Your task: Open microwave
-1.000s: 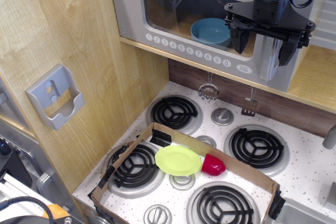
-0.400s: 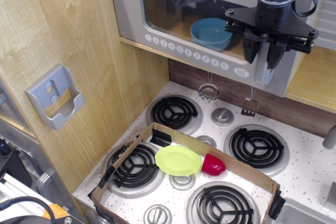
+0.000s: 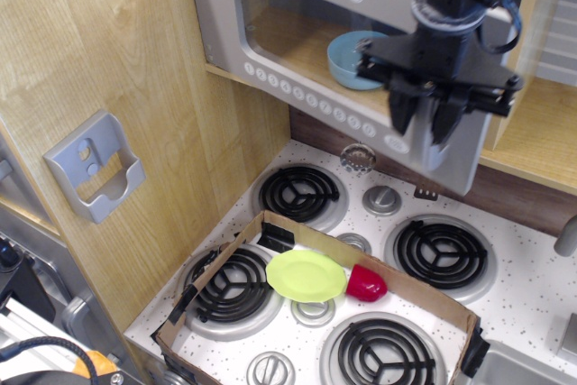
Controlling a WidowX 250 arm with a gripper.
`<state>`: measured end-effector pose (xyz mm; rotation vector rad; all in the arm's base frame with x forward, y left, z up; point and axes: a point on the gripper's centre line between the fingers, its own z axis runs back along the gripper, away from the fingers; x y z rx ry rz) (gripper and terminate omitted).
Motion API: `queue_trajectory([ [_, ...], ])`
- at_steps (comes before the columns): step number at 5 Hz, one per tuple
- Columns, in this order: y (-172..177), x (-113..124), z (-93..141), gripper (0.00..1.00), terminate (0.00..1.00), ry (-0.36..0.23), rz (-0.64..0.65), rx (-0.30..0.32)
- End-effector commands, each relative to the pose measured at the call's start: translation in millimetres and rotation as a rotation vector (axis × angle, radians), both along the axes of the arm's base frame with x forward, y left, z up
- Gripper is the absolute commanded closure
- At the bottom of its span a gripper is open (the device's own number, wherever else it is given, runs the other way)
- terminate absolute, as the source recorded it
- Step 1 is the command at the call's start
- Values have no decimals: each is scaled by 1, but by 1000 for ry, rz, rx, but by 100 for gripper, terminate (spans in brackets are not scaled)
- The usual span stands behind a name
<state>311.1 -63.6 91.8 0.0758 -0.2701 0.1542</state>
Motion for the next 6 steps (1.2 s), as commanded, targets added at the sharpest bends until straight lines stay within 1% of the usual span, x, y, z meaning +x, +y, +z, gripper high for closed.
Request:
queue_trajectory([
  [1, 6, -53, 10, 0, 0, -24, 146, 21],
  [2, -16, -72, 2, 0, 0, -46, 255, 48],
  [3, -50, -67, -7, 0, 0, -50, 281, -20],
  [4, -81, -53, -2, 0, 0, -33, 217, -41],
  [5, -114, -34, 5, 0, 0, -34, 251, -30],
  [6, -132, -12, 17, 0, 0, 12, 221, -111],
])
